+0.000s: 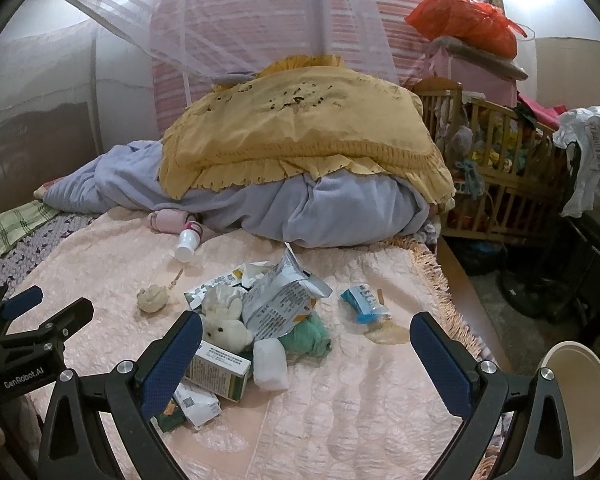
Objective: Collect trash
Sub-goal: 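Hover both tools over the pile of trash on the bed, then grasp the green snack bag with the left tool while the right tool grasps the white foam block, then carry both items over the white bucket and open both tools to drop them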
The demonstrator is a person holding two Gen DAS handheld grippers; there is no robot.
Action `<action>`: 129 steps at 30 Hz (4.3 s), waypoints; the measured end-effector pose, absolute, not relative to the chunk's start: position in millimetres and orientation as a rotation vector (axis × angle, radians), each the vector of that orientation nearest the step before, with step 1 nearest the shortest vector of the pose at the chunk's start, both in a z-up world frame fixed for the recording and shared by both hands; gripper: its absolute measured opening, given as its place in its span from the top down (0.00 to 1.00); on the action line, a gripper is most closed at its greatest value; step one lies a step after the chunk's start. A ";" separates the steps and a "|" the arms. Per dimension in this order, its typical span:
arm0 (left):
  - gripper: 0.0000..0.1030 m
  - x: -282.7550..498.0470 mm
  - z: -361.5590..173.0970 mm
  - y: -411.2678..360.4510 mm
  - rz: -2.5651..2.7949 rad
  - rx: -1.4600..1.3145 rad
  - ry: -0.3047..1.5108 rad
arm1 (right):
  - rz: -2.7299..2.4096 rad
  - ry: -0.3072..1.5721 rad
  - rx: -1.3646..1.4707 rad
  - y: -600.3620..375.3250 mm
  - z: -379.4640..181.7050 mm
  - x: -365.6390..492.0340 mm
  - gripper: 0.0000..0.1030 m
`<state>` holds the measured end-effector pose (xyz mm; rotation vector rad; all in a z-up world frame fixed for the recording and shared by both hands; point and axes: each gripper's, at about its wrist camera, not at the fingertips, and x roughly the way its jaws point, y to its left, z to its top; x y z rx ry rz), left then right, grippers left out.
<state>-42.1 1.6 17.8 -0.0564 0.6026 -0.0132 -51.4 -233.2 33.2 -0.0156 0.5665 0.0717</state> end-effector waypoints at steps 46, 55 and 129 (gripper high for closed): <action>0.15 -16.4 -84.9 14.5 -0.223 -0.044 1.005 | 0.357 0.953 0.041 -220.3 -101.5 32.1 0.53; 0.41 8.0 -117.8 -0.3 -0.263 -0.104 1.104 | 0.380 0.952 0.062 -216.3 -115.0 50.1 0.73; 0.38 -19.3 -18.0 -441.3 -1.007 0.078 0.963 | -0.441 0.750 0.569 -632.8 -75.7 -169.9 0.51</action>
